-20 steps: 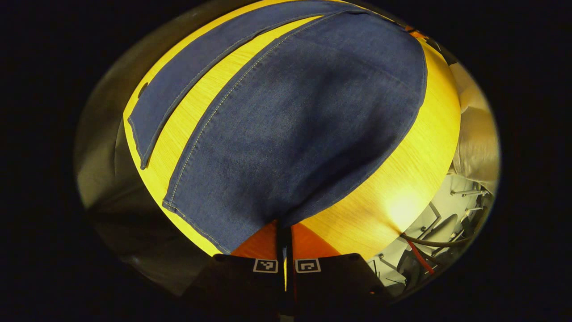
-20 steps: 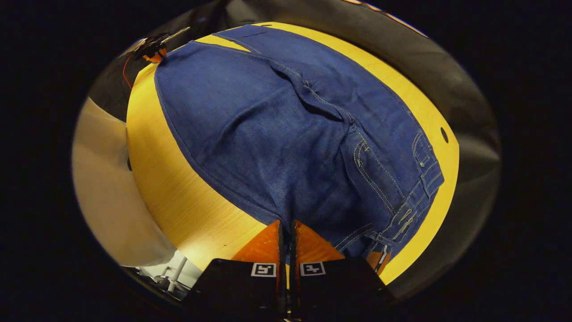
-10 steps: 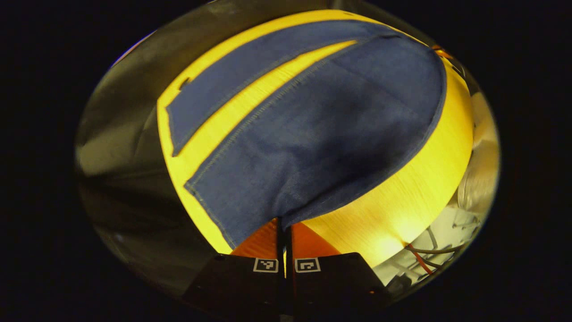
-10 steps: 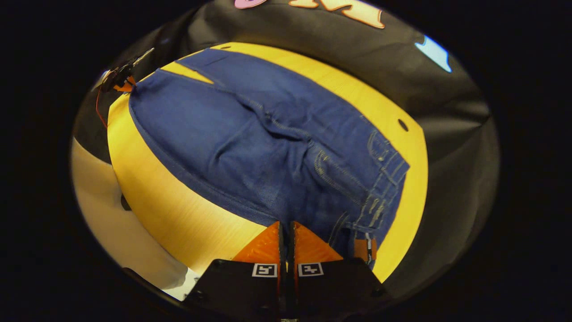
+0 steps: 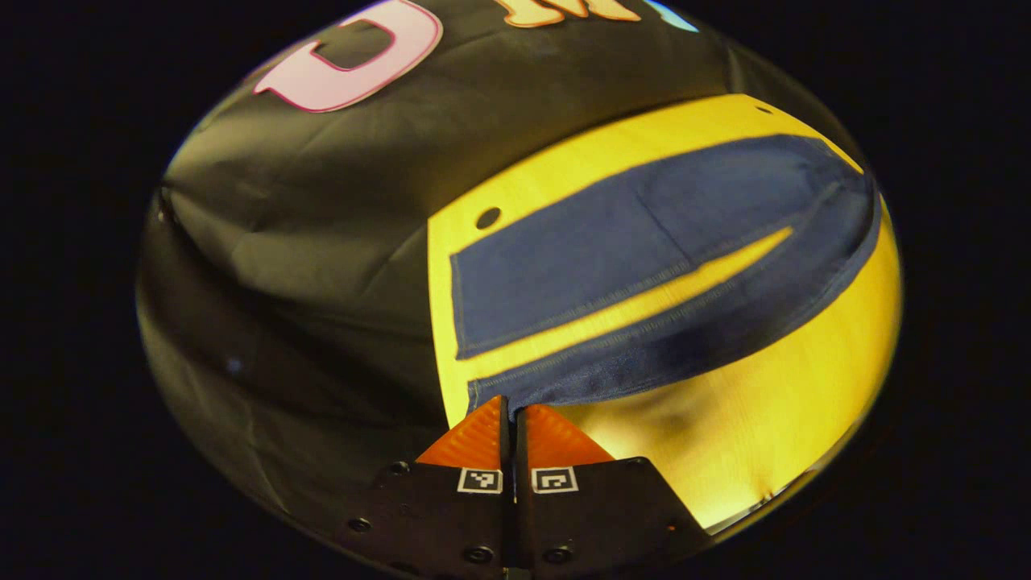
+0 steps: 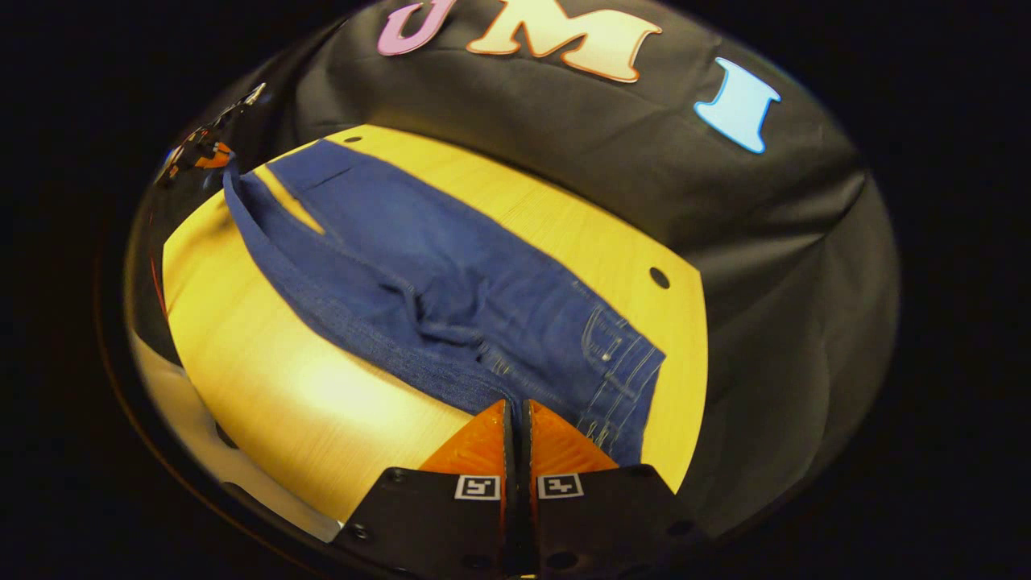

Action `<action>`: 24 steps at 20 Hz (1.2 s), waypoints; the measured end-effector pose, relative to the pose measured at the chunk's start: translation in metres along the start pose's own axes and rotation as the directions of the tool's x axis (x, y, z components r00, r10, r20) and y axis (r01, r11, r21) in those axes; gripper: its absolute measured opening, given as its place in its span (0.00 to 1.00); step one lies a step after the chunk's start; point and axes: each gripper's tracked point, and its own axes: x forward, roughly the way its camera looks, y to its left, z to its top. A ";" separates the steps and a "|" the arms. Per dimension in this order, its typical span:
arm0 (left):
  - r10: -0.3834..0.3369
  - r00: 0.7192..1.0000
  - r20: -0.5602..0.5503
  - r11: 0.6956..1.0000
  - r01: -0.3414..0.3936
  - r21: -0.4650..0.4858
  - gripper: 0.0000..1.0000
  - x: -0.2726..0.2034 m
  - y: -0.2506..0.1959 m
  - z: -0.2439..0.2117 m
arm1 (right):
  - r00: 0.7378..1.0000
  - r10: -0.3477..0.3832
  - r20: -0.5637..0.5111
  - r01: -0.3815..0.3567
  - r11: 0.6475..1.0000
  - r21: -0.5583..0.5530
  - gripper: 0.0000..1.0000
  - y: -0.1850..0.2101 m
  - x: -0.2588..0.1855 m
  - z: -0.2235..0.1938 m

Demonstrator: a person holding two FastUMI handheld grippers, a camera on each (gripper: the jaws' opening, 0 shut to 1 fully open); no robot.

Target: Grasp the waist and the cuffs of the jeans and fold them to make the two legs overlap; first hold the waist and fold one-third of the jeans toward the cuffs, then hold the cuffs and fold the remaining one-third in the same direction to finish folding.

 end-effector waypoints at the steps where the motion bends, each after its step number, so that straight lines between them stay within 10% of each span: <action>1: 0.029 0.999 0.015 0.999 -0.029 -0.029 0.00 -0.004 0.005 0.010 | 1.000 -0.009 0.015 0.008 1.000 0.027 0.00 -0.007 0.009 0.015; 12: 0.179 0.983 0.050 0.964 -0.165 -0.209 0.00 -0.004 0.012 0.014 | 0.999 -0.033 0.039 0.020 0.957 0.289 0.00 -0.050 0.179 0.070; 19: 0.240 0.964 0.112 0.939 -0.201 -0.279 0.00 -0.005 0.017 0.020 | 0.992 -0.039 0.120 -0.015 0.906 0.423 0.04 -0.070 0.188 0.089; 20: 0.260 0.957 0.130 0.932 -0.213 -0.292 0.00 -0.008 0.020 0.024 | 0.992 -0.003 0.125 -0.054 0.891 0.451 0.10 -0.066 0.181 0.089; 22: 0.253 0.950 0.184 0.923 -0.179 -0.342 0.03 -0.017 0.018 0.036 | 0.992 0.031 0.120 -0.086 0.869 0.487 0.70 -0.068 0.168 0.086; 23: 0.230 0.952 0.205 0.920 -0.143 -0.365 0.14 -0.024 0.012 0.041 | 0.991 0.024 0.131 -0.087 0.862 0.499 1.00 -0.072 0.162 0.085; 24: 0.207 0.951 0.228 0.916 -0.107 -0.387 0.43 -0.034 0.005 0.049 | 0.990 0.013 0.138 -0.082 0.856 0.510 0.97 -0.077 0.152 0.080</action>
